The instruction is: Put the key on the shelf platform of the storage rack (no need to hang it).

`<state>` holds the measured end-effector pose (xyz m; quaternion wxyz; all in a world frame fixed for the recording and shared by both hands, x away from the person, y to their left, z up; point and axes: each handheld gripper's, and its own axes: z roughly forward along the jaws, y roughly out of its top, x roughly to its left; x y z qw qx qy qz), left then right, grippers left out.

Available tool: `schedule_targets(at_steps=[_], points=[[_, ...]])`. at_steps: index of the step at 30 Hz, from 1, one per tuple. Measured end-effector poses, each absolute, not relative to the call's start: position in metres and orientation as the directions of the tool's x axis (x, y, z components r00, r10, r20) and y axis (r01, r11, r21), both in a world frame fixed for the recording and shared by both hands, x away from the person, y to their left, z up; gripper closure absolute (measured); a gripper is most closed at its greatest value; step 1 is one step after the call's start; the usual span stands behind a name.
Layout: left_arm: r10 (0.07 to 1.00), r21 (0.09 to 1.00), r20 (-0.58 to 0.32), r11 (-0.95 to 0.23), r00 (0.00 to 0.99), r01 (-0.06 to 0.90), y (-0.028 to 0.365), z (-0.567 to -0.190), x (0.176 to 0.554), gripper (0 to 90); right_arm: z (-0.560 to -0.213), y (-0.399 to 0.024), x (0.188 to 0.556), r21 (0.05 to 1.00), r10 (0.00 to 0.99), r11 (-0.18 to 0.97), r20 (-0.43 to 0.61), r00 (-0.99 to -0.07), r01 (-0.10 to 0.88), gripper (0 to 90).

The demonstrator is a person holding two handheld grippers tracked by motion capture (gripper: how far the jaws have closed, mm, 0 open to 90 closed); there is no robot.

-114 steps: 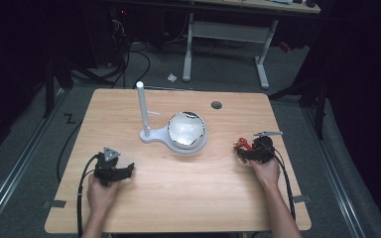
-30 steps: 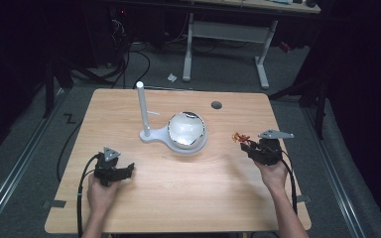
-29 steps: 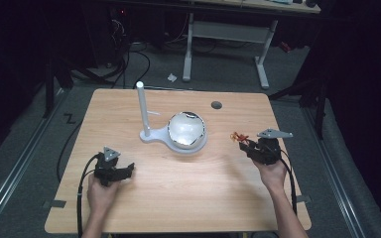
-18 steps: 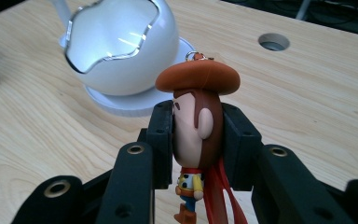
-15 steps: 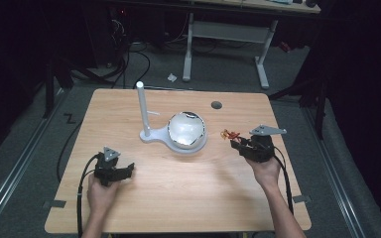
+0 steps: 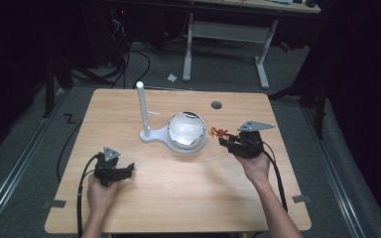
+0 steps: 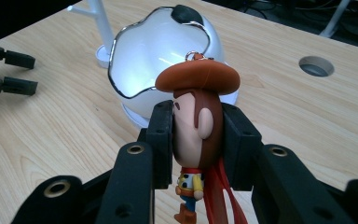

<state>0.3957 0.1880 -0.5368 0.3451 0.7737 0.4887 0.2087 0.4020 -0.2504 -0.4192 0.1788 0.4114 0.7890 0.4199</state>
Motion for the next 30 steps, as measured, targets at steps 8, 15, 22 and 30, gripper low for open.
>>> schedule_targets(at_steps=[8, 15, 22, 30], points=[[0.900, 0.738, -0.014, -0.284, 0.435, 0.612, 0.188, -0.537, 0.396, 23.7, -0.412, -0.233, 0.407, 0.816, 0.771, 0.326, 0.063, -0.633, 0.478, 68.3], [0.900, 0.738, -0.014, -0.285, 0.436, 0.612, 0.188, -0.537, 0.396, 23.7, -0.408, -0.225, 0.408, 0.818, 0.757, 0.332, 0.064, -0.650, 0.469, 68.3], [0.900, 0.738, -0.014, -0.285, 0.436, 0.612, 0.188, -0.537, 0.396, 23.7, -0.407, -0.213, 0.415, 0.817, 0.741, 0.337, 0.075, -0.667, 0.467, 68.3], [0.900, 0.738, -0.014, -0.285, 0.435, 0.612, 0.188, -0.537, 0.396, 23.7, -0.402, -0.194, 0.425, 0.815, 0.722, 0.354, 0.073, -0.688, 0.458, 68.3]])
